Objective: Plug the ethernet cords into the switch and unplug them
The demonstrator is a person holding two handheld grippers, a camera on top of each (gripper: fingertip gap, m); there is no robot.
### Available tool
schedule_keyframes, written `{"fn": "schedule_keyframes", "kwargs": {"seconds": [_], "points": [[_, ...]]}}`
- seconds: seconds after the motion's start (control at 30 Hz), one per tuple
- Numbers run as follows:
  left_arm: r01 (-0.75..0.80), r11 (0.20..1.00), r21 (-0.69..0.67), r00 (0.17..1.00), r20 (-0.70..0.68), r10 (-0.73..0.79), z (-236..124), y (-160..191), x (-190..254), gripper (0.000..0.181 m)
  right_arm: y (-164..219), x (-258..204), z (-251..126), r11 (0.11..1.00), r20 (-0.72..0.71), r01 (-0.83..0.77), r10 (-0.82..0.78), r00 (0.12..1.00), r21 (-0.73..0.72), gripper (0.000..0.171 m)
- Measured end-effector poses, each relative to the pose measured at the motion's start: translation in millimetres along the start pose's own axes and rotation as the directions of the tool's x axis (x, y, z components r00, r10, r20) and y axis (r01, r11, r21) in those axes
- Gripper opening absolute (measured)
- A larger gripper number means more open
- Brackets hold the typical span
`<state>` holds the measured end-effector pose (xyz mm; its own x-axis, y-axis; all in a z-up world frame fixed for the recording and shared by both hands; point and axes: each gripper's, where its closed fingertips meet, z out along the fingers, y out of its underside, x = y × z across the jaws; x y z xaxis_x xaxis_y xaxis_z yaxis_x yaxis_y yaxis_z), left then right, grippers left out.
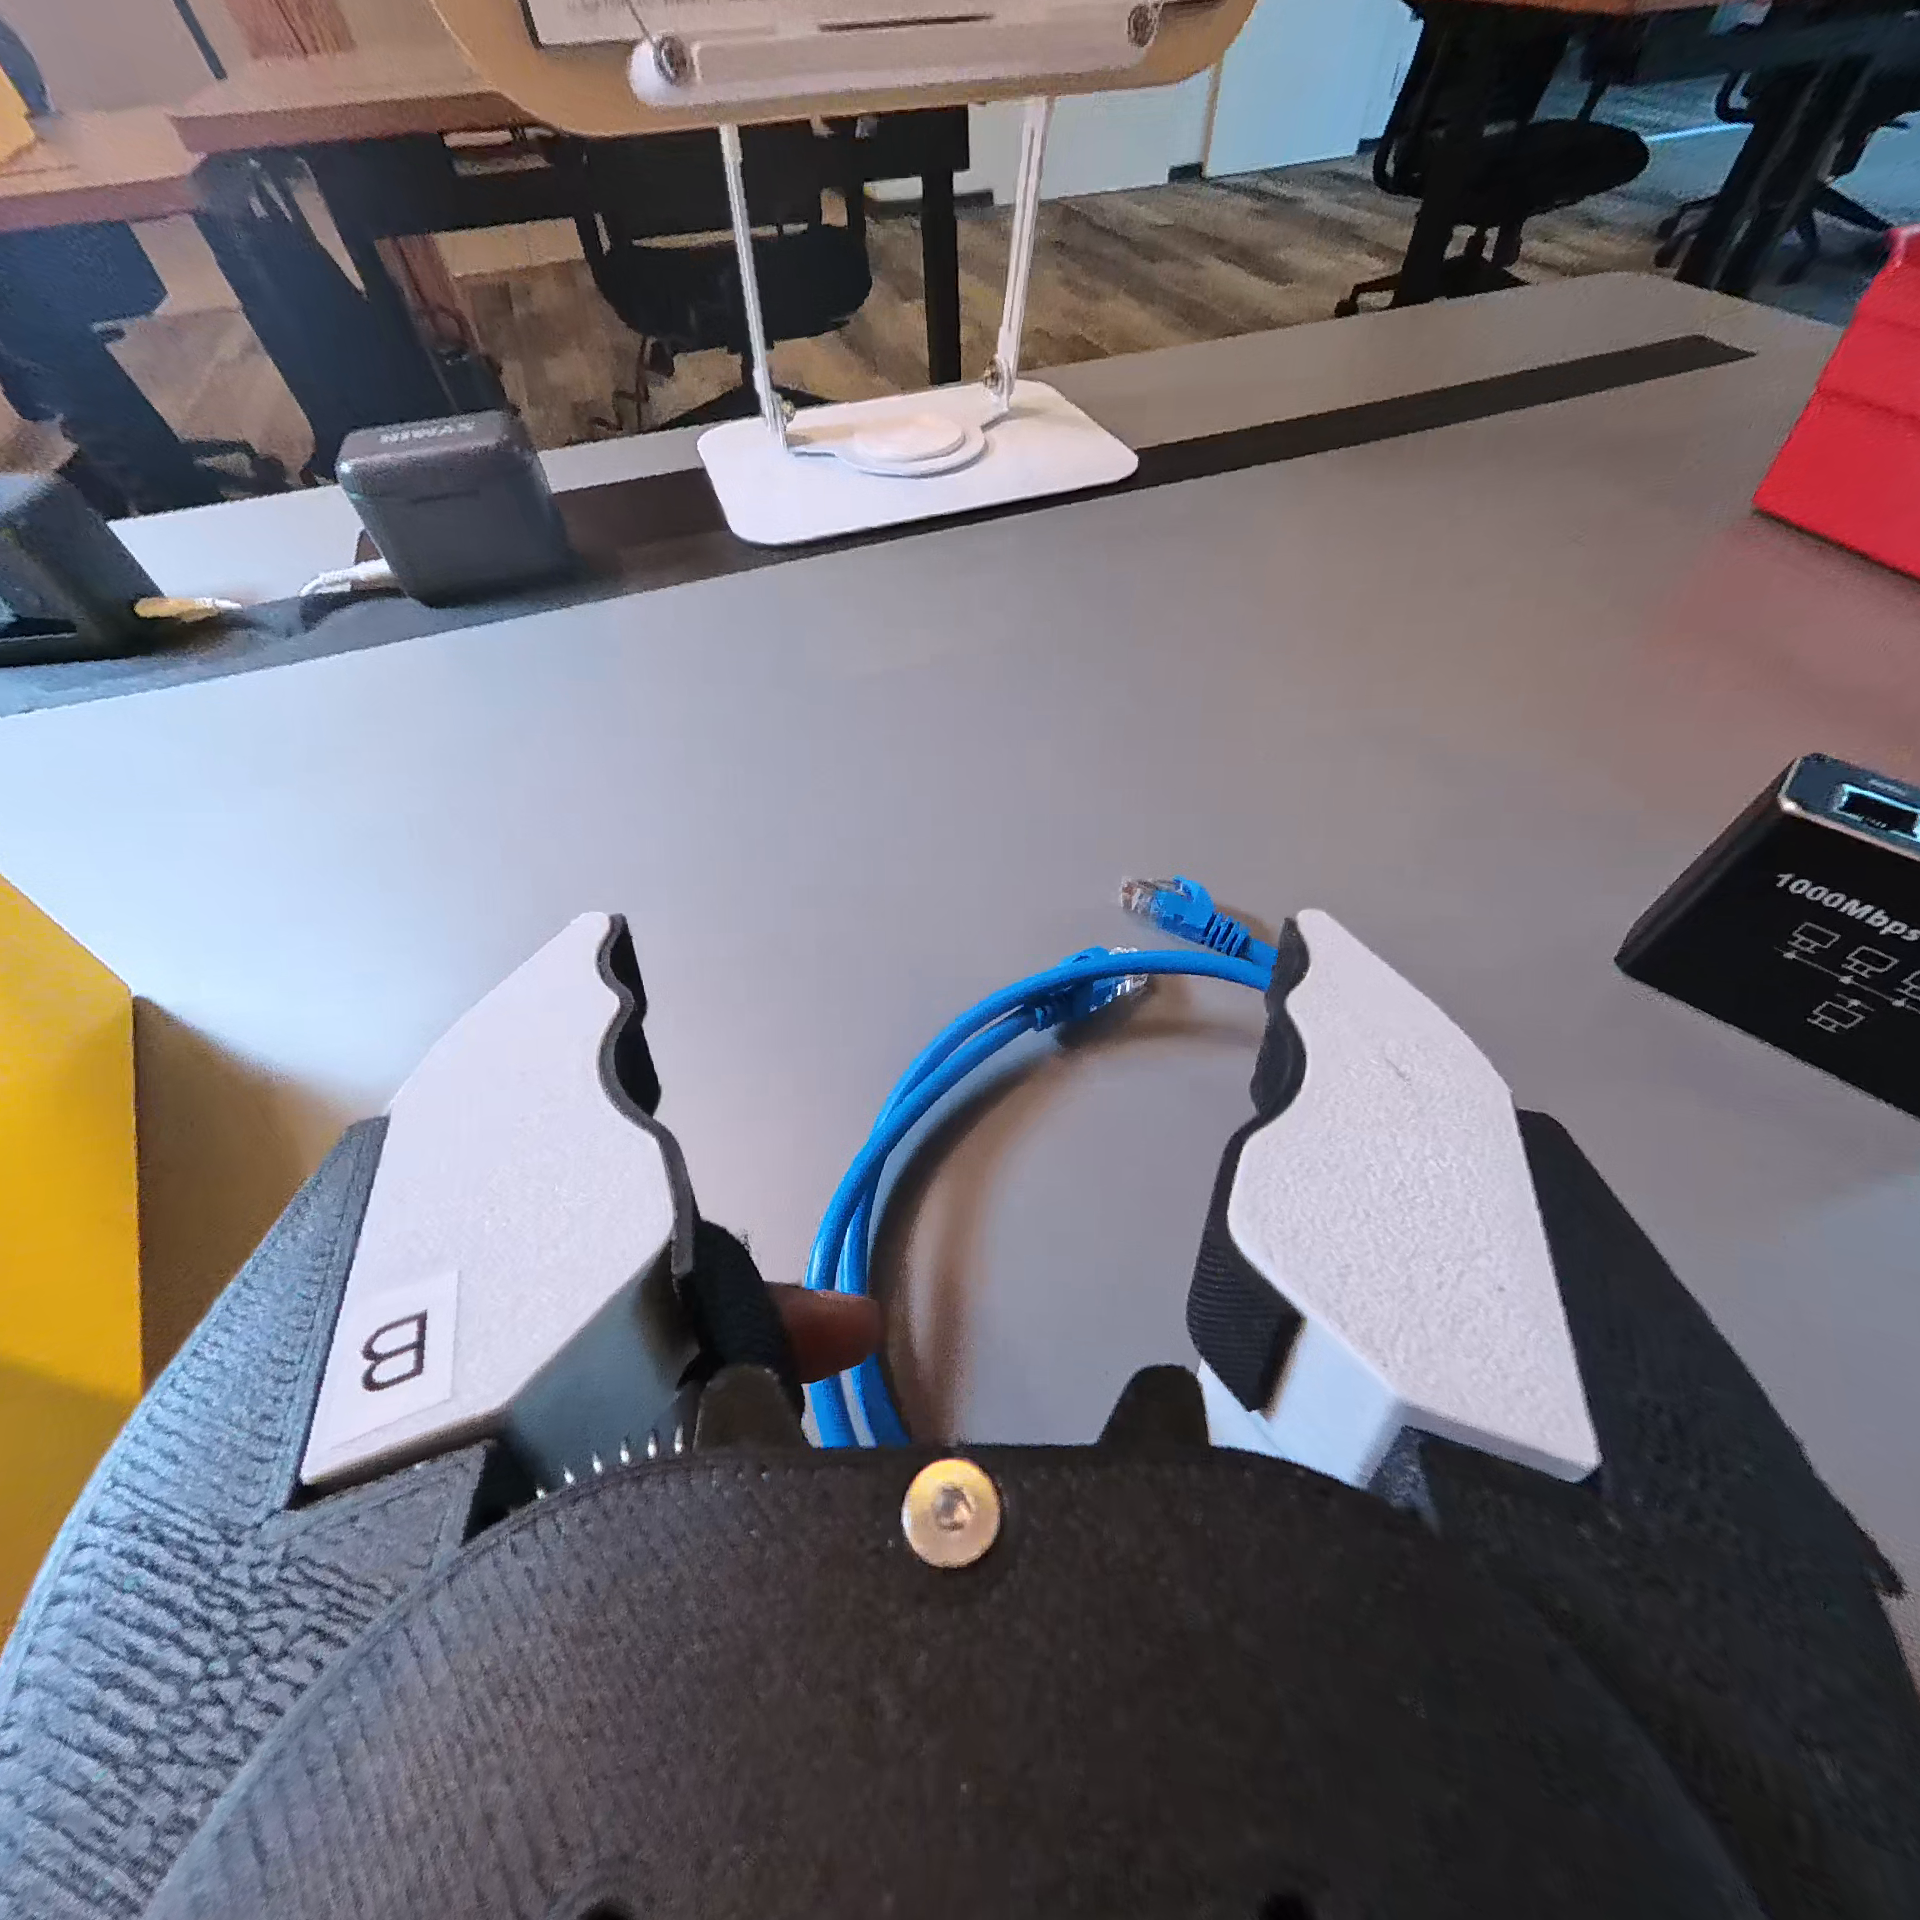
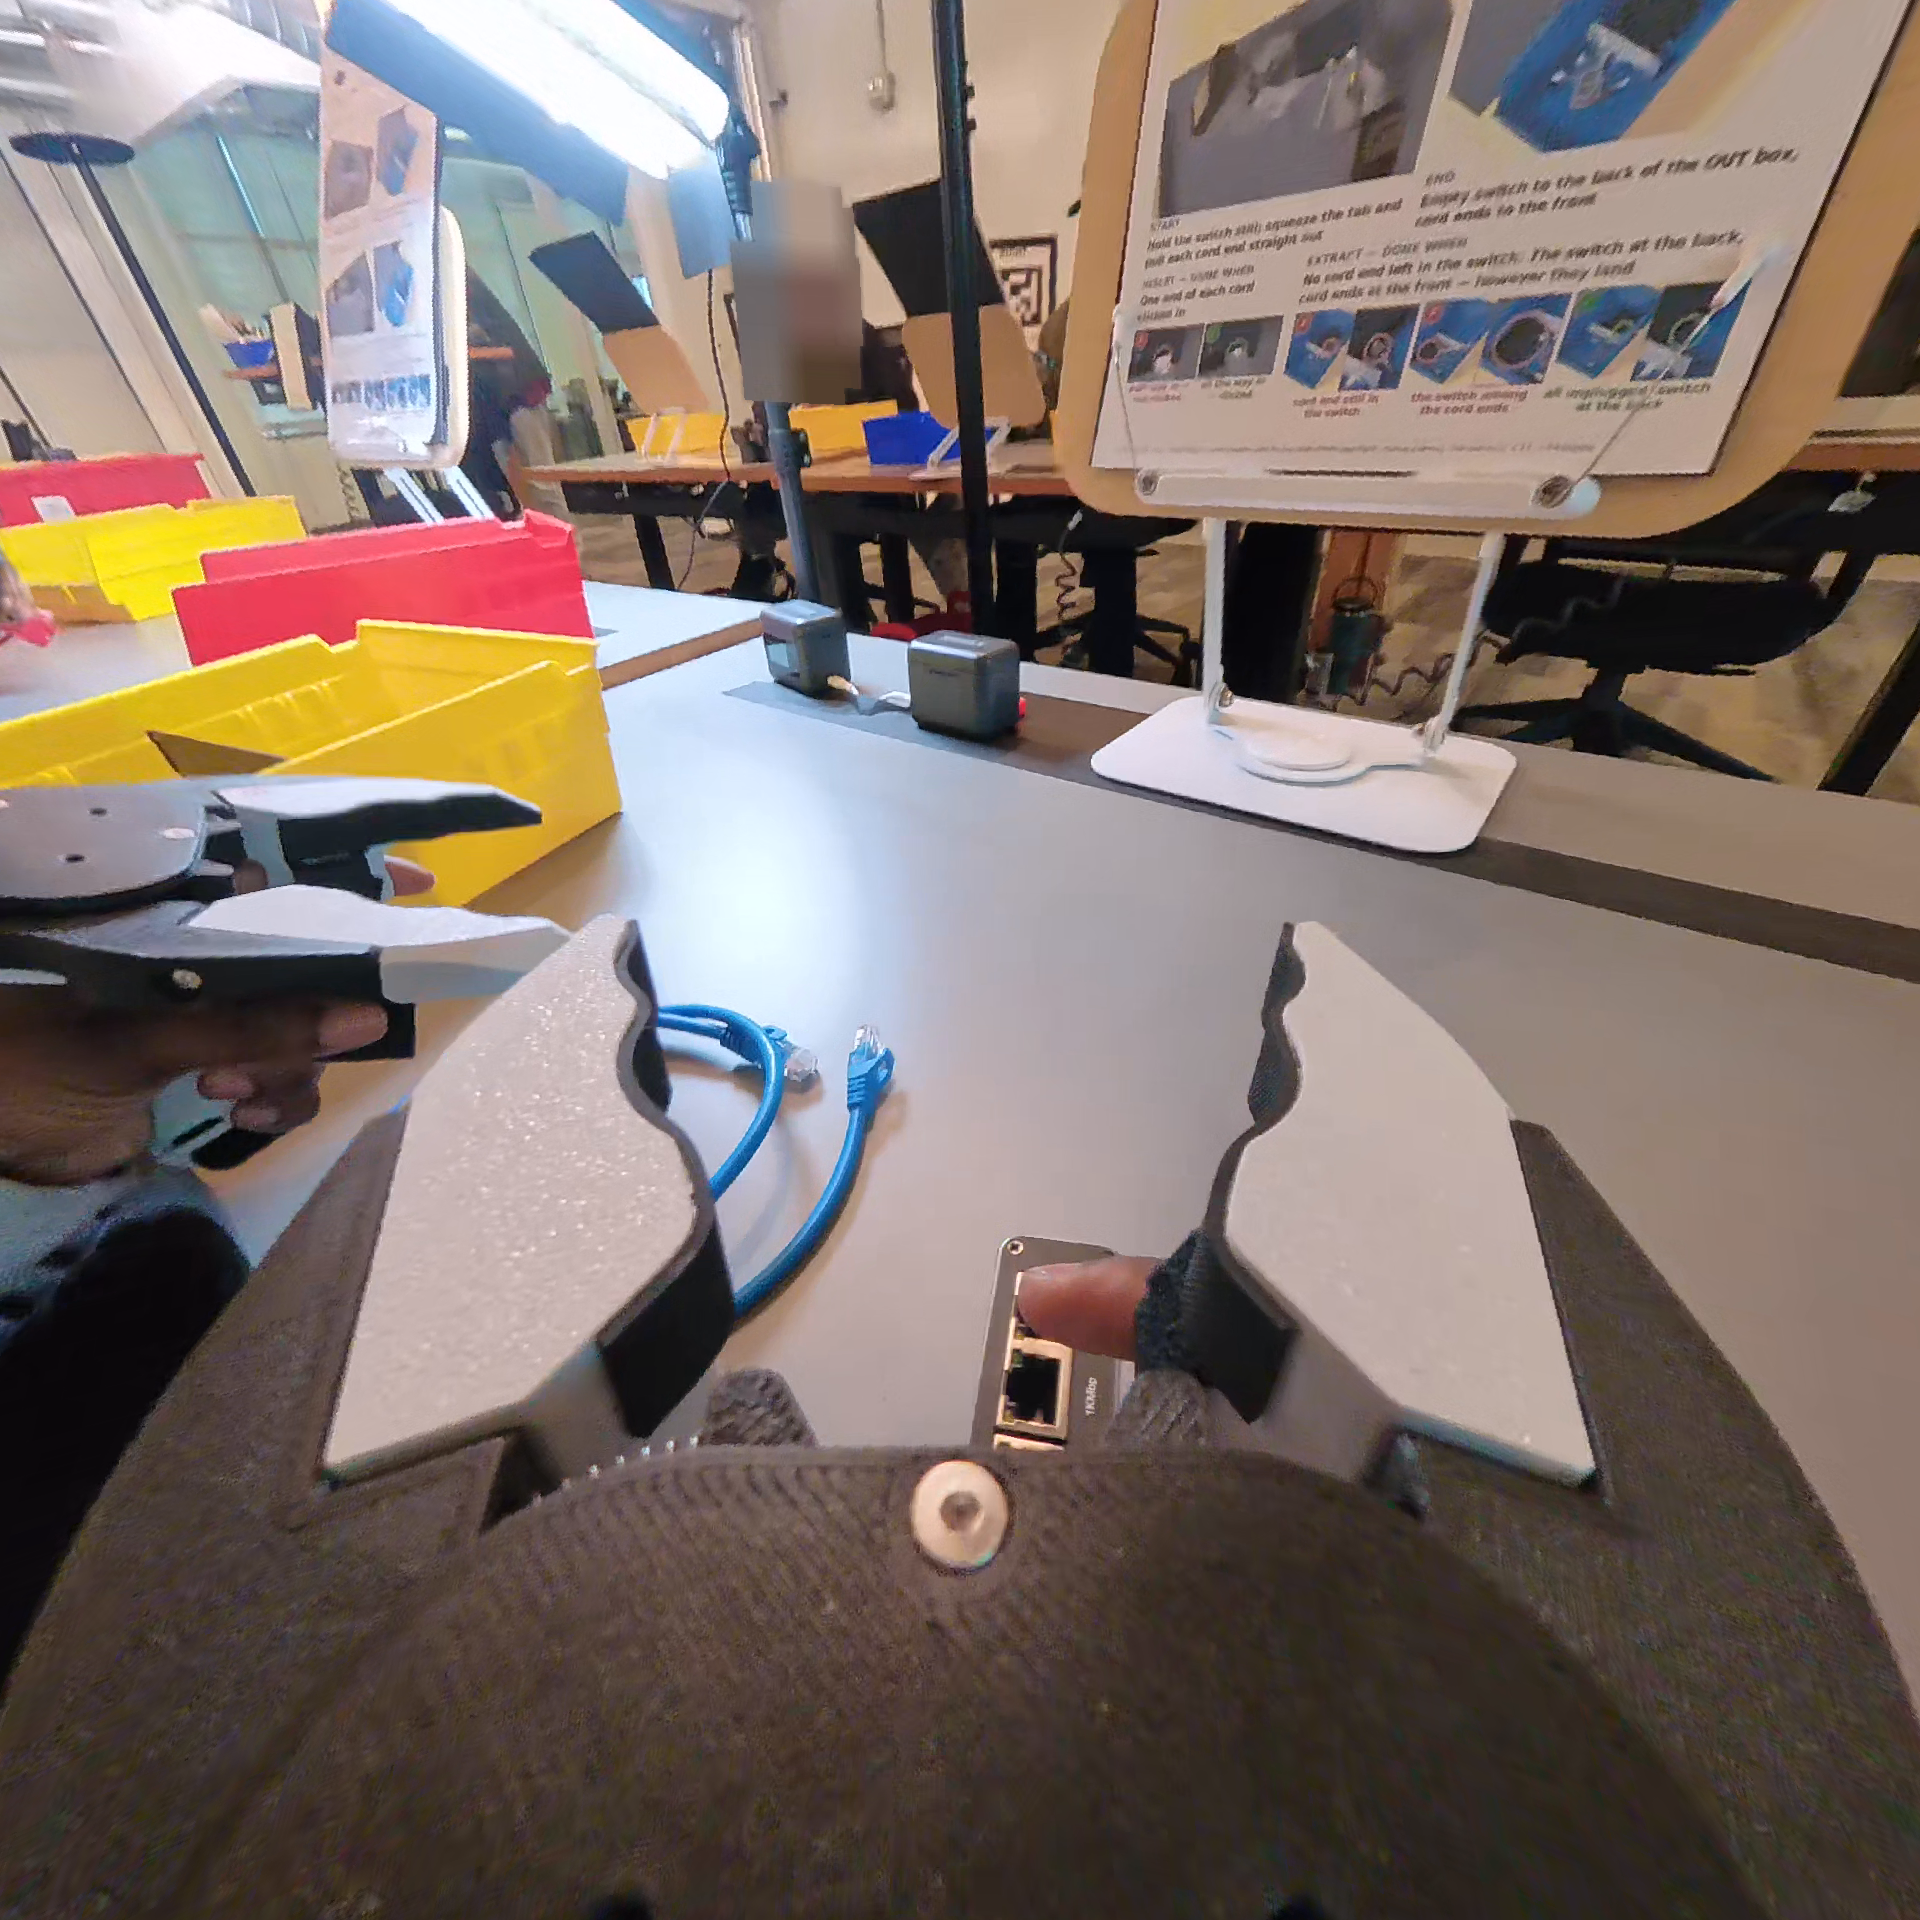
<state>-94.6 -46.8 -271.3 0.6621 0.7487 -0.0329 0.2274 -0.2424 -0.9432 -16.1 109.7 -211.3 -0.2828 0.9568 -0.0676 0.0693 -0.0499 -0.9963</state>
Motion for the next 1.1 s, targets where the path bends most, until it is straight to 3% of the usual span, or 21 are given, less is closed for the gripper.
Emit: {"fn": "schedule_keyframes", "kwargs": {"seconds": [0.17, 0.33, 0.7, 1.1], "points": [[0.022, 0.999, 0.041, 0.999, 0.049, -0.024, -12.5, -7.4, -4.1, 0.112, -14.4, 6.2, -9.8, 0.998, -0.035, -0.036, 0.038, 0.999, 0.058, 0.111], [0.082, 0.995, 0.063, 0.995, 0.053, -0.085, -54.6, -9.4, 14.6, 0.114, -27.5, -8.2, -40.2, 0.998, -0.106, -0.016, 0.023, 0.994, 0.068, 0.116], [0.042, 0.999, -0.003, 0.994, 0.098, -0.042, -160.2, 38.6, 53.9, 0.11, 27.7, -57.9, -133.9, 0.987, -0.204, -0.057, 0.026, 0.979, -0.147, 0.117], [0.01, 0.999, -0.046, 0.994, 0.106, -0.005, -157.8, 50.5, 61.9, 0.11, 43.1, -57.4, -135.8, 0.977, -0.199, -0.028, -0.015, 0.98, -0.212, 0.118]]}}
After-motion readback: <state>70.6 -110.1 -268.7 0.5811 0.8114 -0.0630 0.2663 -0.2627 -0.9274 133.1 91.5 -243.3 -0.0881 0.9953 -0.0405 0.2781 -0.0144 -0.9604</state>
